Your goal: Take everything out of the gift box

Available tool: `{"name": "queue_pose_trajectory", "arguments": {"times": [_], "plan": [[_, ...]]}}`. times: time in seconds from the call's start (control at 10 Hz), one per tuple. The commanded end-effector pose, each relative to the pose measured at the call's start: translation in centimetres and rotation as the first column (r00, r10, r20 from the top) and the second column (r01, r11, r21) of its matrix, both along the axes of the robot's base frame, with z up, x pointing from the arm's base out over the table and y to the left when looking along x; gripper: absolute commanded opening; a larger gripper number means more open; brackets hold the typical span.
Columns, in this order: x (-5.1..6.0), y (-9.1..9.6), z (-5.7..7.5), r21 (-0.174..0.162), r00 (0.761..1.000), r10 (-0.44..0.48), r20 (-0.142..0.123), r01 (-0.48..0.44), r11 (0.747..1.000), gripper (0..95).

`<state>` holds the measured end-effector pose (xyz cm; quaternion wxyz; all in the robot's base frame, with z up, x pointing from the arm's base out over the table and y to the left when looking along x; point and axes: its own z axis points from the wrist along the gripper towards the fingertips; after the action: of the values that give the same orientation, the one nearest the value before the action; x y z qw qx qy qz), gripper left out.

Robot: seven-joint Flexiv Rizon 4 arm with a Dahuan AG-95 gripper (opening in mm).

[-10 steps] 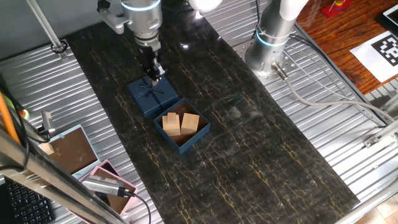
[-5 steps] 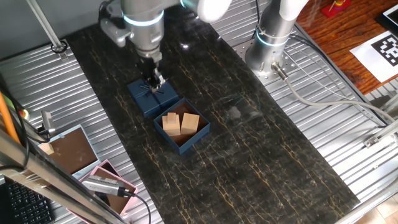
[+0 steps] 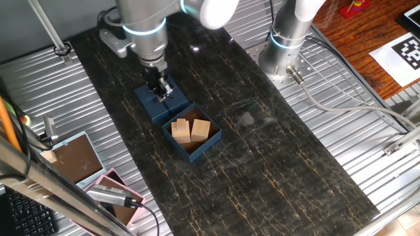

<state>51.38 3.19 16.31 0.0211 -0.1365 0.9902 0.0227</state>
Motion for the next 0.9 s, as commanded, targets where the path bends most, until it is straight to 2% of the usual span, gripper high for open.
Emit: {"name": "queue_pose_trajectory", "arguments": {"times": [0.1, 0.5, 0.7, 0.8, 0.9], "plan": [[0.38, 0.05, -0.14, 0.008, 0.999, 0.046, -0.006, -0.046, 0.999, 0.0], [0.38, 0.05, -0.14, 0.012, 0.989, 0.148, -0.013, -0.148, 0.989, 0.0], [0.38, 0.05, -0.14, 0.016, 0.985, 0.169, -0.031, -0.168, 0.986, 0.0], [0.38, 0.05, -0.14, 0.017, 0.975, 0.216, -0.047, -0.216, 0.976, 0.0], [0.32, 0.46, -0.04, 0.026, 0.965, 0.259, -0.050, -0.258, 0.966, 0.0]]}}
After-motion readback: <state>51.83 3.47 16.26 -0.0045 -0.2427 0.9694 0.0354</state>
